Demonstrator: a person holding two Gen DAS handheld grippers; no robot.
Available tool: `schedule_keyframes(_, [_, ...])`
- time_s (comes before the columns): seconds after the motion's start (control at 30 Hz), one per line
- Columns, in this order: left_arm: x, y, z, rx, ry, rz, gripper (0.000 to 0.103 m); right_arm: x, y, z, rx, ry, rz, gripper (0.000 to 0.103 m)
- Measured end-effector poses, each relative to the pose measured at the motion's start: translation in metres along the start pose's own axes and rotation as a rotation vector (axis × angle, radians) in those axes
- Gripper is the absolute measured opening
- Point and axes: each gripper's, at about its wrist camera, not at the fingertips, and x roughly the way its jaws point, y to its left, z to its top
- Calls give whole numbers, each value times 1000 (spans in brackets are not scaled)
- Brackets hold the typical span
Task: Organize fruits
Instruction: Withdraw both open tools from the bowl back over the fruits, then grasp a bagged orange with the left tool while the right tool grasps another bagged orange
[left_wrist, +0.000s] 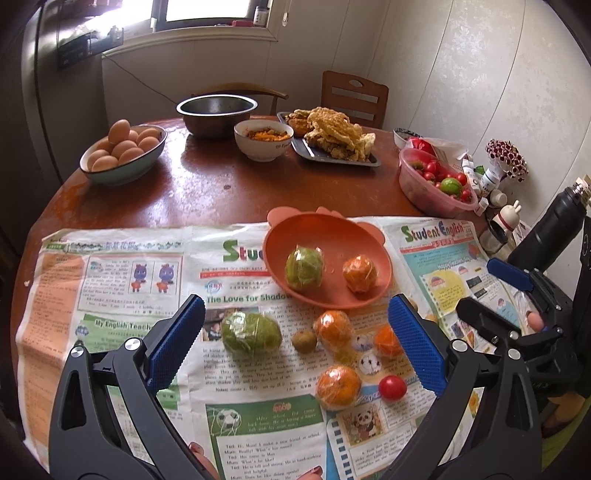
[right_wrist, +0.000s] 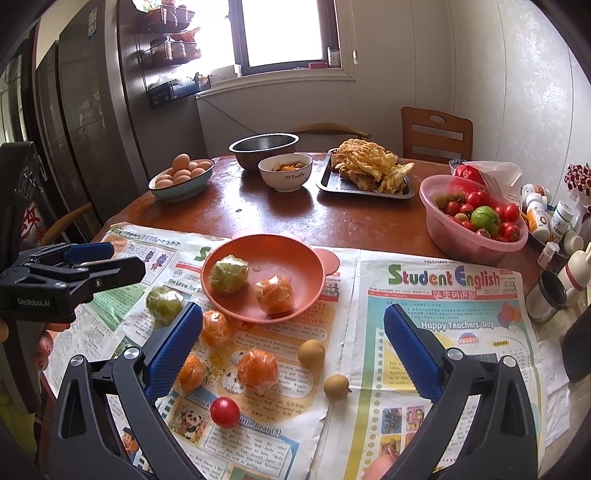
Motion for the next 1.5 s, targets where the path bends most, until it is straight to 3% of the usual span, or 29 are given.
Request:
schedule_keyframes(0.73, [6,-5,-55,6,78,-4,93,-1,3,-32,6,48,11,99])
schedule_keyframes(1.3, [34,-16,-78,49,148,-25,93,29,8,-50,-3,132,30,99])
schedule_keyframes(1.5, [40,-17,-81,69,160,-33,86,37,5,-49,-3,145,41,98])
